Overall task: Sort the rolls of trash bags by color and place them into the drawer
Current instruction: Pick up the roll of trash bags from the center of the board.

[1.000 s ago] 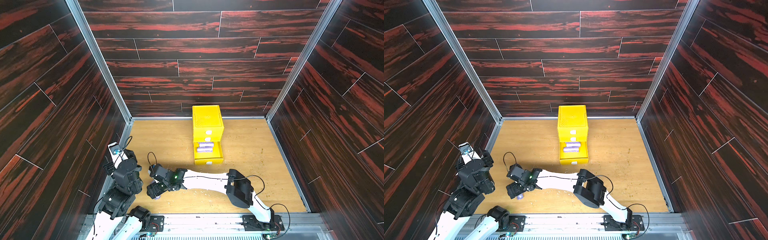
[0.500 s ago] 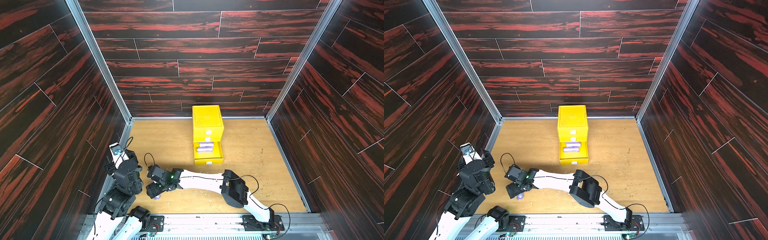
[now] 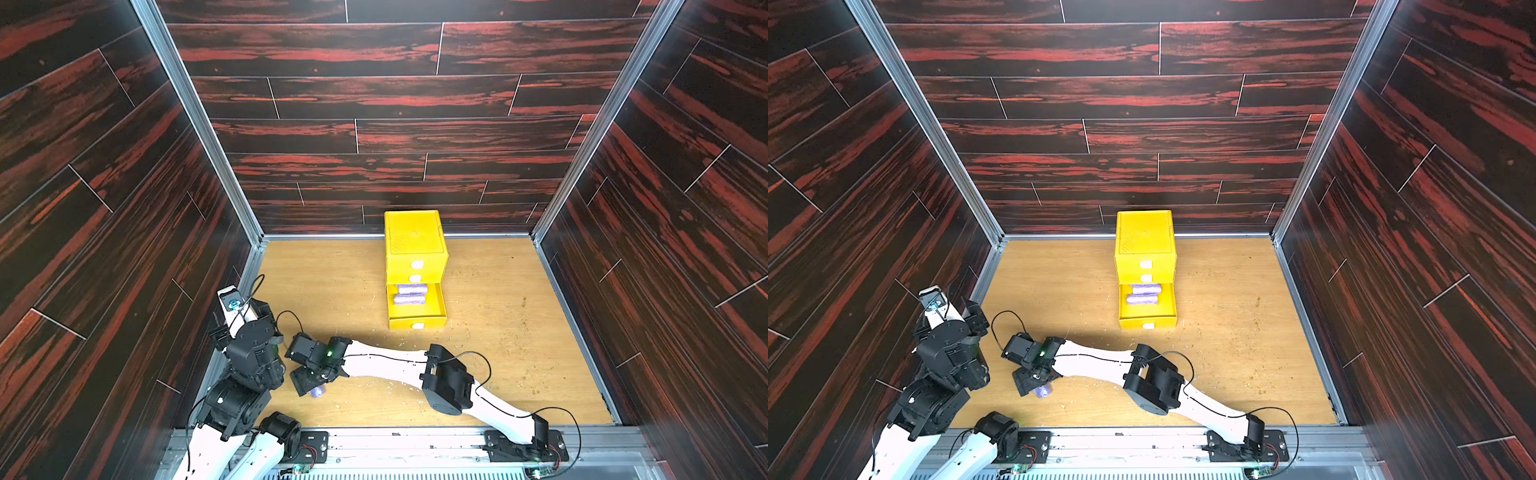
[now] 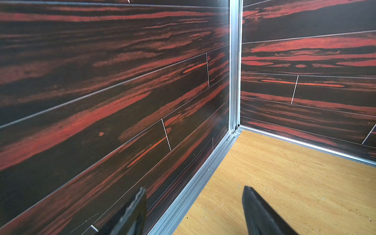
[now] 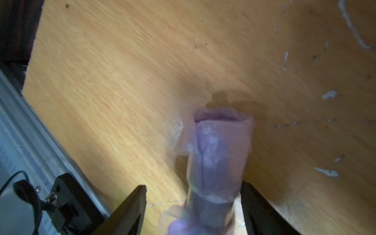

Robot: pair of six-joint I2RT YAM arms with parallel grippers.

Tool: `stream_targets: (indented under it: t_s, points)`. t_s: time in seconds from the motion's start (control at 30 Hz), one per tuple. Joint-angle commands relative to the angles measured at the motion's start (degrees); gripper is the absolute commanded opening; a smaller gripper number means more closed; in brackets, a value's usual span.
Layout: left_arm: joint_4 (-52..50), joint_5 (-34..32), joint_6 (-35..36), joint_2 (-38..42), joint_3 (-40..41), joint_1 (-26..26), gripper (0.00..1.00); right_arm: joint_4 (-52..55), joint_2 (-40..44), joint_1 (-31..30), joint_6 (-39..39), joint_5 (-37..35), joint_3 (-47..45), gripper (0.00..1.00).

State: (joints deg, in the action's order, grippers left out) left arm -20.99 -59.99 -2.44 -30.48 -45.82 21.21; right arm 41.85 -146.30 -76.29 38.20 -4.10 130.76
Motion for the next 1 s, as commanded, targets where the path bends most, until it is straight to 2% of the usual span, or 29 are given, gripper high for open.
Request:
stream_targets:
  t_s: [0.0, 0.23, 0.57, 0.77, 0.97]
  points:
    - [0.4, 0.4, -0.5, 0.5, 0.6, -0.3, 0.78, 3.9, -1.6, -0.4, 0.5, -1.1, 1.9, 0.75]
    - [0.3, 0.7, -0.6, 0.6, 0.6, -0.4, 0.78, 5.3, -2.0, -0.4, 0.2, -3.3, 2.8, 0.59]
    - [-0.1, 1.1, -1.0, 0.8, 0.6, -0.4, 0.78, 6.6, -1.8, -0.4, -1.3, -5.8, 5.1, 0.44]
    - [-0.3, 1.2, -1.0, 0.8, 0.6, -0.4, 0.78, 7.4, -3.0, -0.4, -1.9, -5.5, 7.0, 0.42]
    - [-0.3, 1.2, -1.1, 0.8, 0.6, -0.4, 0.78, 7.8, -4.6, -0.4, -2.2, -3.8, 8.3, 0.64]
